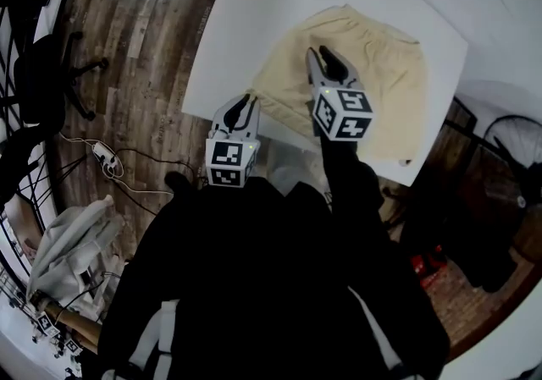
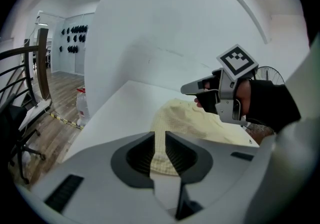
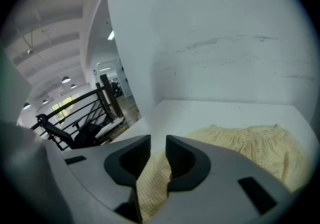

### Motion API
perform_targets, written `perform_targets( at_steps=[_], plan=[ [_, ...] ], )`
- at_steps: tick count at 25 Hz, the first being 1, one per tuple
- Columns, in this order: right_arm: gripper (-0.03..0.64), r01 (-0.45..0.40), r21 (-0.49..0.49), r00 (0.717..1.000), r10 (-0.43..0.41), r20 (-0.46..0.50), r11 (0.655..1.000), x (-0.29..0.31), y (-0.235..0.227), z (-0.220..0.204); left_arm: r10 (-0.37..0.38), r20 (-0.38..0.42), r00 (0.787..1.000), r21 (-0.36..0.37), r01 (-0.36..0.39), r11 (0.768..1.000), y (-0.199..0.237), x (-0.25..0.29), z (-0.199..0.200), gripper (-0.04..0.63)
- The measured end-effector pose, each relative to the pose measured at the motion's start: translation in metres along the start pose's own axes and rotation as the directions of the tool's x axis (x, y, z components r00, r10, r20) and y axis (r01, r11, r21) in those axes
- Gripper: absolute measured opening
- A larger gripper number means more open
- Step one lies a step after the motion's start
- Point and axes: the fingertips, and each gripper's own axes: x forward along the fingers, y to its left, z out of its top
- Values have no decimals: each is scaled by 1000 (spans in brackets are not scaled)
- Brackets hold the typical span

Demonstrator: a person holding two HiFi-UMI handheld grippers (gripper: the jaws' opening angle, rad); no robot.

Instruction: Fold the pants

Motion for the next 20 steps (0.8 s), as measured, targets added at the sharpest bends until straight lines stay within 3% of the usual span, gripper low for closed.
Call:
perform_targets(
  at_steps=[12, 20],
  plan=[
    [95, 7, -75, 990, -18, -140, 997, 64, -16, -1, 50, -98, 994, -15, -51, 999, 20, 25, -24, 72],
    [95, -14, -119, 966, -17, -259, 993, 98, -16, -20, 57, -150, 987, -34, -63, 997, 30, 33, -35, 71]
  ],
)
